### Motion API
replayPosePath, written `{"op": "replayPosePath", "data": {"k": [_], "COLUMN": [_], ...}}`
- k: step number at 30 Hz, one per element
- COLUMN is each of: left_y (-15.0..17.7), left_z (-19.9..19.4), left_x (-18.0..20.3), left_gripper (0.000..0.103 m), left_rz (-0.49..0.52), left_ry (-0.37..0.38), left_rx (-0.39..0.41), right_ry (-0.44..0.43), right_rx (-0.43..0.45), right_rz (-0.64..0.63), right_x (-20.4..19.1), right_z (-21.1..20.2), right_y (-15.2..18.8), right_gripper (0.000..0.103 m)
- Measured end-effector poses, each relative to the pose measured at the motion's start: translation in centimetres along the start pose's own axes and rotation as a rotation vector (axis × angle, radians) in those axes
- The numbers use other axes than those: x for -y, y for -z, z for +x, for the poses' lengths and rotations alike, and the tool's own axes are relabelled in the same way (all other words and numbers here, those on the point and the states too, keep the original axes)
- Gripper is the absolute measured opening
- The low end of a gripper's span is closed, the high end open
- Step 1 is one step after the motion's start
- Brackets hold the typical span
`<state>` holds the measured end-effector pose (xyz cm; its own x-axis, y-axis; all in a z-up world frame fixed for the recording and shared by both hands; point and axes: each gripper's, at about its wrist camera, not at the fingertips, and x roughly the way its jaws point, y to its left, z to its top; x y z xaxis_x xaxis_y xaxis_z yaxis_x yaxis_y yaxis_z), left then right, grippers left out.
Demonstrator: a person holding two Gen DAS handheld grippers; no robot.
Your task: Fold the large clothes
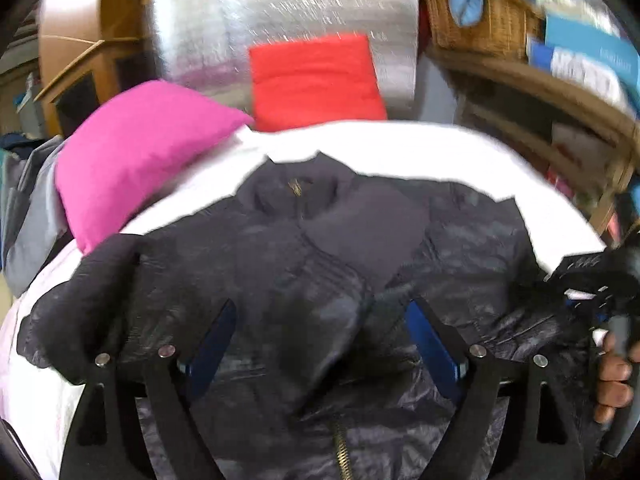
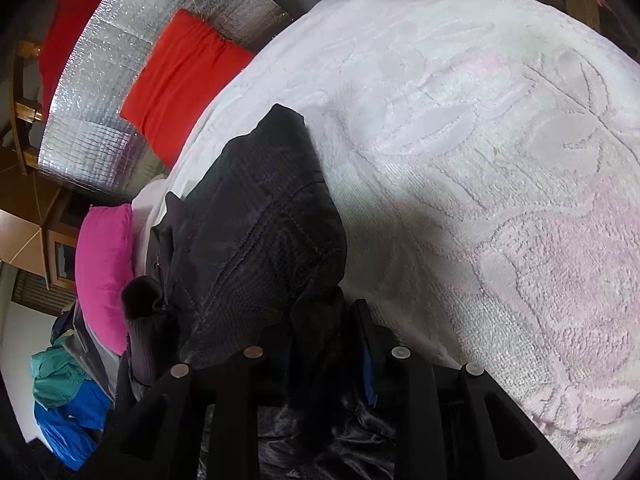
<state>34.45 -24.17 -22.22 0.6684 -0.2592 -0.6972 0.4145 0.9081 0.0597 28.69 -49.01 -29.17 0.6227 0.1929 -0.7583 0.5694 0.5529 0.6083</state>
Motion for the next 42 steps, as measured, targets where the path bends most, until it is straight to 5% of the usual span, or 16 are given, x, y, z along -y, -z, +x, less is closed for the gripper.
{"op": "replayPosePath", "data": {"k": [3, 5, 19, 26, 30, 34, 39, 42], "left_y": [0.0, -0.2, 2.5, 4.5, 4.4, 4.3, 4.6, 4.8], "left_z": [2.5, 3.4, -2.2, -3.5, -1.7, 1.0, 3.9, 3.4], "left_x": [-0.1, -1.5, -14.9, -19.4, -19.7, -18.5, -17.2, -17.6], "left_gripper": [0.087, 0.087, 0.083, 0.083, 0.083, 0.083, 0.053, 0.050], "left_rz": [-0.006, -0.071, -0.314, -0.433, -0.478, -0.442, -0.377, -0.398], "left_ry": [-0.084, -0.051, -0.107, -0.001, 0.066, 0.039, -0.116, -0.112], "left_rx": [-0.060, -0.079, -0.059, -0.074, -0.109, -0.148, -0.238, -0.229], "right_ry": [-0.001, -0.011, -0.047, -0.040, -0.072, -0.027, 0.009, -0.012], "right_rx": [-0.006, -0.012, -0.028, -0.020, -0.025, -0.015, 0.042, 0.114], "right_rz": [-0.007, -0.003, 0.052, 0.082, 0.099, 0.026, -0.029, -0.080], "right_x": [0.0, 0.1, 0.9, 0.9, 1.0, 0.0, -1.1, -1.9], "right_z": [0.1, 0.2, 0.1, -0.1, -0.1, 0.1, -1.1, -2.9], "right_y": [-0.1, -0.2, -0.2, 0.0, -0.1, 0.2, 0.3, 0.1], "right_gripper": [0.028, 0.028, 0.028, 0.035, 0.050, 0.051, 0.029, 0.027]}}
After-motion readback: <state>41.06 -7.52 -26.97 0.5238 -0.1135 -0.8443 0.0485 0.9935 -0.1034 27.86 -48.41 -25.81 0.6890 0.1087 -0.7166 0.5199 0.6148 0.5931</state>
